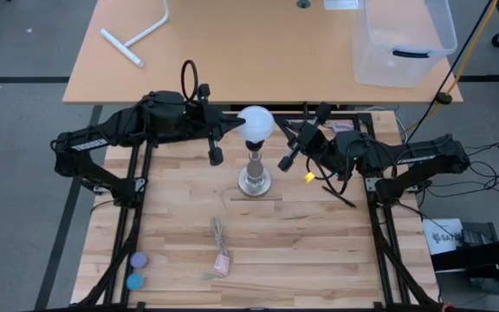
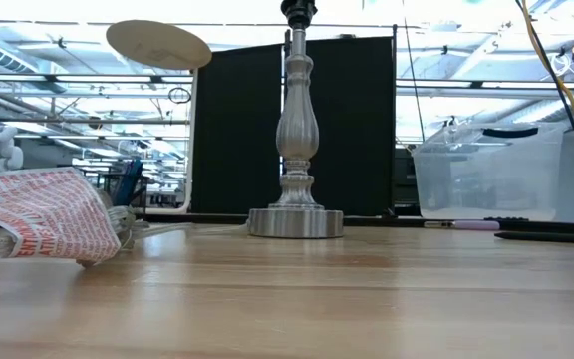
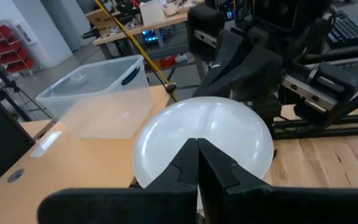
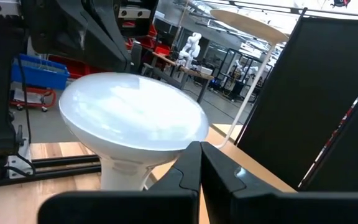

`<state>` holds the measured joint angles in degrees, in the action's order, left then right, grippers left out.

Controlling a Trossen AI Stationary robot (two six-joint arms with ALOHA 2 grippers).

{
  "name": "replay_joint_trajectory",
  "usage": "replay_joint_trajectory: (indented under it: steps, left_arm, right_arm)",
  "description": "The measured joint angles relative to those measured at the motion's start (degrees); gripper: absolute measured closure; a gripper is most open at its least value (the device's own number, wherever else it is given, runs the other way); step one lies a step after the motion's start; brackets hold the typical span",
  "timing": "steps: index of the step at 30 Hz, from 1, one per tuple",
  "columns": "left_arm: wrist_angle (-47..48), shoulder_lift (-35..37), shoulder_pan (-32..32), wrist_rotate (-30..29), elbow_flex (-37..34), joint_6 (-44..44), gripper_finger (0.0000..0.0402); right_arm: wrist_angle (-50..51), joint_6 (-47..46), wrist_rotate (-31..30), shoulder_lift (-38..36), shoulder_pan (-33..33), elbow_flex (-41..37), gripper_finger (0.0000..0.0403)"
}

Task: Screw lightbulb
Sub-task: Insert the lightbulb into the lamp

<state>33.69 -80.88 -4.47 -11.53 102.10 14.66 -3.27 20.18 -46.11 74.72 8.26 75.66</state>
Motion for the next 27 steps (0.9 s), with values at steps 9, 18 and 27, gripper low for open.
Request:
replay_joint_trajectory:
  steps: [9,18,27]
  left_arm:
    - [-0.37,-0.13,0.54,0.0,-0.02,0.21,0.0401]
    - [-1.23,-0.13,1.67,0.07,0.47,0.81,0.0401]
    - [2.17,1.58,2.97,-2.33,1.72,0.35,0.0401]
  right_arm:
    - [0.0,0.0,-0.04,0.02,0.1,0.0,0.0403]
    - [0.01,-0.47,-0.01,0.02,0.1,0.0,0.0403]
    - [0.04,-0.61,-0.33,0.02,0.1,0.02,0.0403]
